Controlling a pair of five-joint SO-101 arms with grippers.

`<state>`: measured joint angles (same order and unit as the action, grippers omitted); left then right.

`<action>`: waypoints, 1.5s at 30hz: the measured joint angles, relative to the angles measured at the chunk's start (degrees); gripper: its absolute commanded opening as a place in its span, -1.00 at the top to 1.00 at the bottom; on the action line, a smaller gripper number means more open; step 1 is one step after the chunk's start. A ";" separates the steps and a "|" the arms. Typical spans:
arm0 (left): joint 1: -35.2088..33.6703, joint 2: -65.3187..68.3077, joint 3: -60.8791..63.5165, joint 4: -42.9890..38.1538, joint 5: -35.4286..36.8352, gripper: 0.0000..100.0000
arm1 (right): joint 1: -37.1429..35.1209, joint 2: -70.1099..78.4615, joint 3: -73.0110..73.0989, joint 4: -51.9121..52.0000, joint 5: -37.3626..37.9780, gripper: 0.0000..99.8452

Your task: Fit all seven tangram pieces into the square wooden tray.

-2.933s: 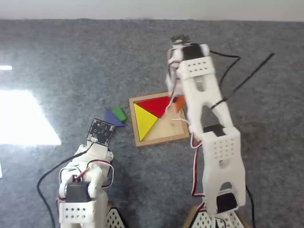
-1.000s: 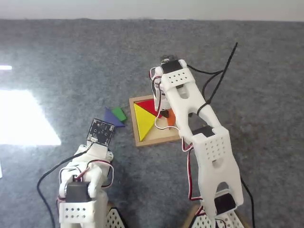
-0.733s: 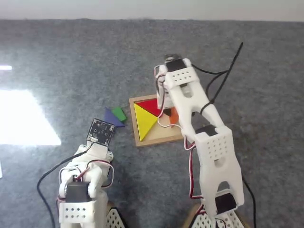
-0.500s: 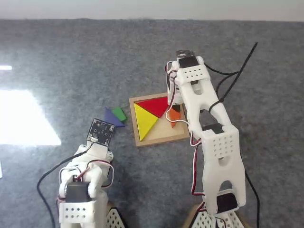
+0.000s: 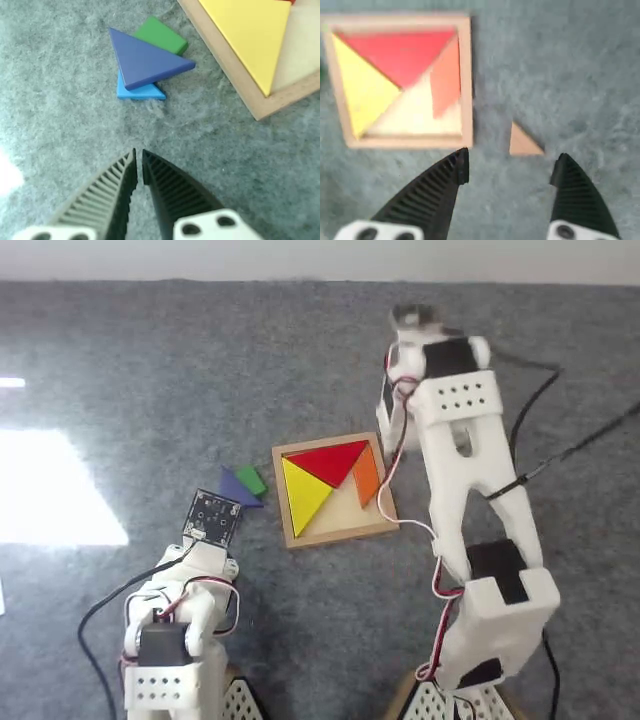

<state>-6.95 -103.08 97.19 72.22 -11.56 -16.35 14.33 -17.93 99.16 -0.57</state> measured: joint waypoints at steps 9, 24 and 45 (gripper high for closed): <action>0.00 0.00 0.00 0.00 0.00 0.96 | 2.73 -21.01 43.60 -27.52 14.24 0.61; 0.00 0.00 0.00 0.00 0.00 0.96 | 3.52 -33.85 63.21 -38.15 36.31 0.46; 0.00 0.00 0.00 0.00 0.00 0.96 | 7.82 -8.79 51.43 -39.56 37.71 0.46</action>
<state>-6.95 -103.08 97.19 72.22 -11.56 -8.53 5.54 33.49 59.60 37.14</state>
